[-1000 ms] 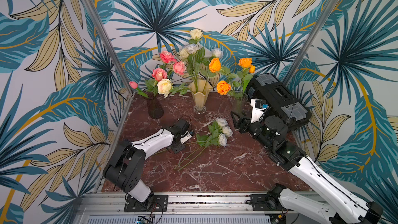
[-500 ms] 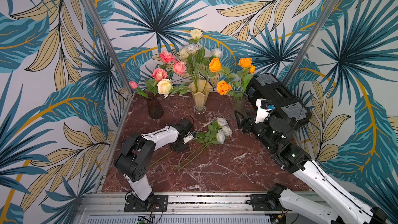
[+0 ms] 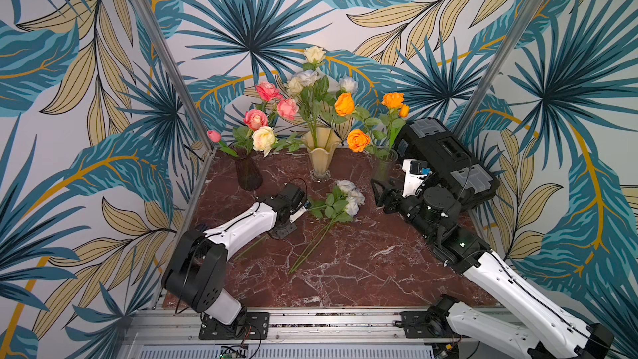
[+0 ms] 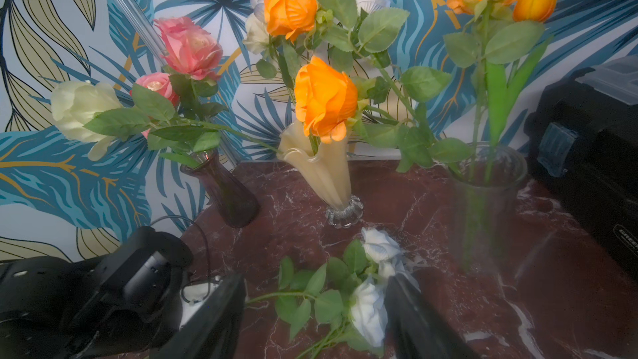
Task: Arrange the flowers in different vases according to their variety
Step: Pick up the flower at the center of the board.
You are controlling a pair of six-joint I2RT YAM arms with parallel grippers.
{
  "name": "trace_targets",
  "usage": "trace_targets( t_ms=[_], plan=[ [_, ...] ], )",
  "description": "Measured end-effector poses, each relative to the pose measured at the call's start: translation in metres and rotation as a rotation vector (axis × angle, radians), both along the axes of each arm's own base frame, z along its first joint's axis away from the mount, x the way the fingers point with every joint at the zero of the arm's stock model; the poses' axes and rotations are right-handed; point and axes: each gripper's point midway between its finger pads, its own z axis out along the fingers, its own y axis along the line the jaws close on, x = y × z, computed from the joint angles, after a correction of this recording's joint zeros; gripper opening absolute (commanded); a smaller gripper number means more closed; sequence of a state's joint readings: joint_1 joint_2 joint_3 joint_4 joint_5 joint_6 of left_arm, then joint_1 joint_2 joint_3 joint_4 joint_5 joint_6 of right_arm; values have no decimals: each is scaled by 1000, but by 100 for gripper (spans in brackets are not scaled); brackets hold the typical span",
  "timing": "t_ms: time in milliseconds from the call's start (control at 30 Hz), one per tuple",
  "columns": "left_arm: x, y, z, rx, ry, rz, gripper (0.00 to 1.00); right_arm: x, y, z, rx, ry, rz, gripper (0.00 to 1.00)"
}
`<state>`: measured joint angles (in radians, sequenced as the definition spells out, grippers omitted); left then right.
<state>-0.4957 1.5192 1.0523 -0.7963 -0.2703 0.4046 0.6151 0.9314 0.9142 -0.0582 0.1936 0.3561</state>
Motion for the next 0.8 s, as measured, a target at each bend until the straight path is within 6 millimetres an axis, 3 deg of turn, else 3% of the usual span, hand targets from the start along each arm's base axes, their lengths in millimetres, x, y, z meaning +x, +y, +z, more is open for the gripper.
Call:
trace_targets(
  t_ms=[200,333,567,800],
  plan=[
    [6,-4,55,-86,-143,6,0,2,8,-8,6,30,27,69],
    [2,-13,80,-189,-196,5,0,-1,15,-9,24,43,70,69],
    [-3,-54,145,-524,-338,-49,0,-26,40,-9,89,86,262,70],
    [-5,-100,203,-837,-396,-120,0,-53,62,-23,128,162,438,69]
  ],
)
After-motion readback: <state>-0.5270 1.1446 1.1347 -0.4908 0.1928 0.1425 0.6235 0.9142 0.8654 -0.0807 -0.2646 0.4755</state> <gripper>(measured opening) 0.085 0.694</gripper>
